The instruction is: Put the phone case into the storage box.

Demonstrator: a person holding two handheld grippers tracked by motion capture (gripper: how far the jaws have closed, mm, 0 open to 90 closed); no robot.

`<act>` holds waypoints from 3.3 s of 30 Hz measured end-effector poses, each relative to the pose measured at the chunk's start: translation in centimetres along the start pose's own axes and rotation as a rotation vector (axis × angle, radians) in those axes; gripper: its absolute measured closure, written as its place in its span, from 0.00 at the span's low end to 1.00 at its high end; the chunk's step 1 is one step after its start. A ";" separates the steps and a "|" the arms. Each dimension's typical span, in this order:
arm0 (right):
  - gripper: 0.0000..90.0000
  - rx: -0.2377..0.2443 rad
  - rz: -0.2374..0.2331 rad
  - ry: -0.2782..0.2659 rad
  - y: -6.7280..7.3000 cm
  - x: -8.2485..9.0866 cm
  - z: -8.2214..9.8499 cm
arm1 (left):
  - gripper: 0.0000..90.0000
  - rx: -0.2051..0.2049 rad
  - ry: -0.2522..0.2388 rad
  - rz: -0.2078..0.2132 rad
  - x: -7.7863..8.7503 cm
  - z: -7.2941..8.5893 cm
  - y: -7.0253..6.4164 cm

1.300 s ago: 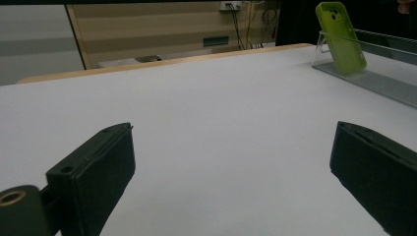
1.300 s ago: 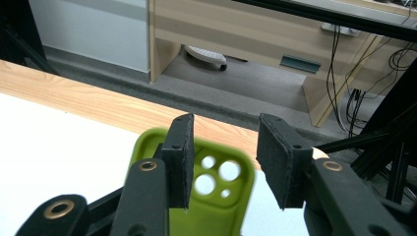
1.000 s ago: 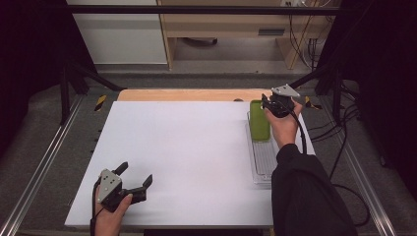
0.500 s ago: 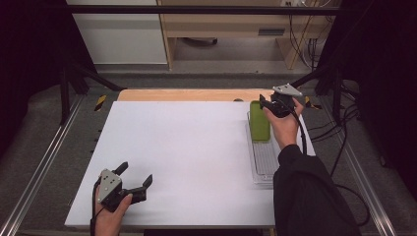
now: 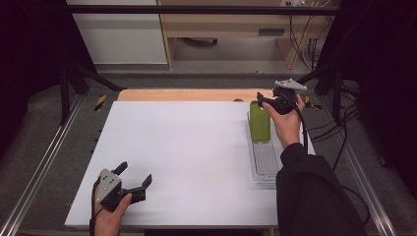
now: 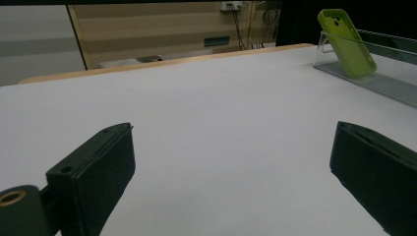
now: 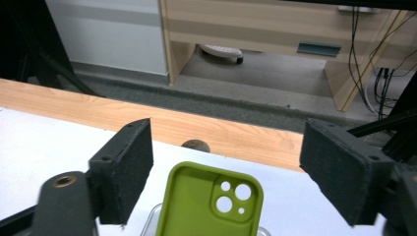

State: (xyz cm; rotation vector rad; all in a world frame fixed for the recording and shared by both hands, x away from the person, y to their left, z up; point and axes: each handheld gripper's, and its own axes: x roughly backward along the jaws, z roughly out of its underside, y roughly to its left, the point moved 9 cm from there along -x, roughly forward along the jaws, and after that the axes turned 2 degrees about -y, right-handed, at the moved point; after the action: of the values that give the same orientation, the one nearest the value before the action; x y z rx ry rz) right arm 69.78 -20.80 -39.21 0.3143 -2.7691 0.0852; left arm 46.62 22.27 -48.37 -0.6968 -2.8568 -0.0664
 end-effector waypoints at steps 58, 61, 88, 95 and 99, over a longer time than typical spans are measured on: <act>0.05 -0.064 -0.153 -0.104 2.6 5.9 -3.0 | 0.03 0.031 -0.011 -0.034 0.7 -0.1 1.5; 0.05 -0.055 -0.151 -0.110 2.4 6.4 -3.2 | 0.03 0.040 -0.019 -0.042 0.9 -0.2 1.8; 0.04 -0.053 -0.098 -0.123 -1.8 11.1 -2.2 | 0.03 -0.006 -0.036 -0.046 2.8 -0.5 2.5; 0.04 -0.058 -0.090 -0.129 -2.8 12.0 -1.5 | 0.03 0.023 -0.044 -0.058 3.2 -0.5 3.1; 0.04 -0.049 -0.082 -0.124 -3.4 12.5 -1.1 | 0.03 0.028 -0.043 -0.061 3.2 -0.4 3.3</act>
State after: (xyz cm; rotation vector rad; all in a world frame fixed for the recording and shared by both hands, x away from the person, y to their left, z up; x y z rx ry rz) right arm 59.51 -26.55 -33.72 0.4335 -2.8712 -0.0239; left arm 45.46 26.60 -47.33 -0.6124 -2.9144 -0.0203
